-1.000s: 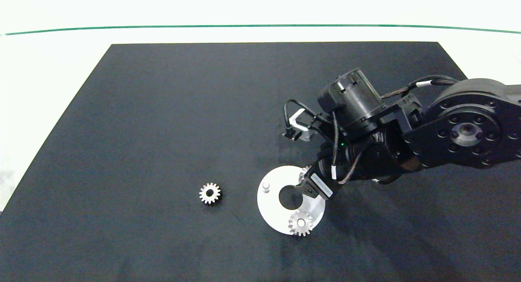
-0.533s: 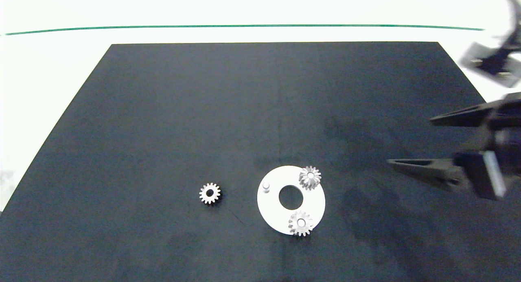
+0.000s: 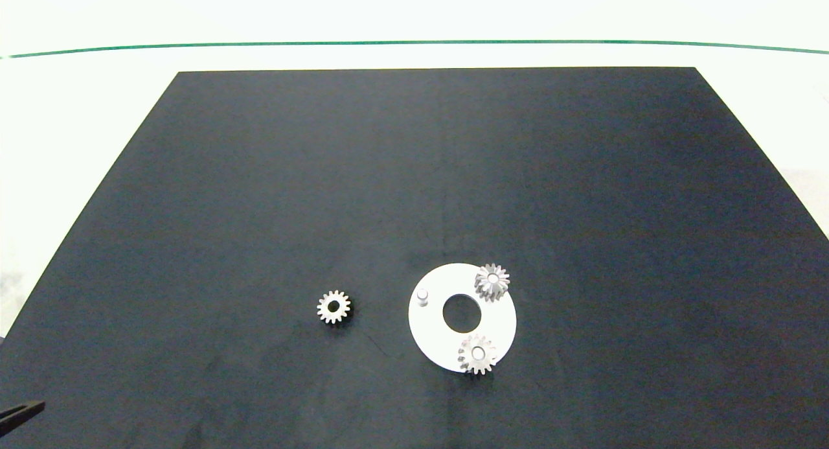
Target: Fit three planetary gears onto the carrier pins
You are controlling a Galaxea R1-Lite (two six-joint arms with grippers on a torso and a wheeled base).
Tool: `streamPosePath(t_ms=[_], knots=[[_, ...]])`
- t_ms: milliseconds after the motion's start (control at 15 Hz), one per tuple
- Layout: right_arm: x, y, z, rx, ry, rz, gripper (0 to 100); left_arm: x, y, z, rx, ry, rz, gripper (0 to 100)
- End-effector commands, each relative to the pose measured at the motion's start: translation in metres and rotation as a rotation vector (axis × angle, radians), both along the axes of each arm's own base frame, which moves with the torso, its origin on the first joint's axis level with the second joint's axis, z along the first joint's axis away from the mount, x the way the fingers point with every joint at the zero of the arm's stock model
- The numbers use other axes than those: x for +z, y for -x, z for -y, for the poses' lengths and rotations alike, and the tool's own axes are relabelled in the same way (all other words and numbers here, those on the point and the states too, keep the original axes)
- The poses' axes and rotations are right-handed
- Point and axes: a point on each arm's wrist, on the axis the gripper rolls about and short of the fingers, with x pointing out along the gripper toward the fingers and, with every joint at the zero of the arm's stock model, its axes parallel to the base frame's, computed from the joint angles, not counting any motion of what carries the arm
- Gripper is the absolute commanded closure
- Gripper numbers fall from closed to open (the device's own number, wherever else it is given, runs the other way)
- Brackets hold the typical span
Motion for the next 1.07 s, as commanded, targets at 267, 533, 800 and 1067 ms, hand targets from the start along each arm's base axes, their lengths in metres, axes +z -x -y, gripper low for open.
streamPosePath(t_ms=[267,533,800,1067], knots=[[-0.033,0.037,0.008,-0.070,-0.024,0.083,0,-0.006,-0.083,0.043,-0.174,-0.082,-0.119,0],[-0.039,0.033,0.005,-0.075,-0.020,0.050,0,-0.009,-0.111,0.068,-0.209,-0.101,-0.105,0],[-0.040,0.033,0.005,-0.077,-0.019,0.048,0,-0.004,-0.124,0.076,-0.205,-0.075,-0.085,0],[-0.038,0.031,0.005,-0.076,-0.016,0.048,0,0.000,-0.129,0.091,-0.241,-0.033,-0.090,0]])
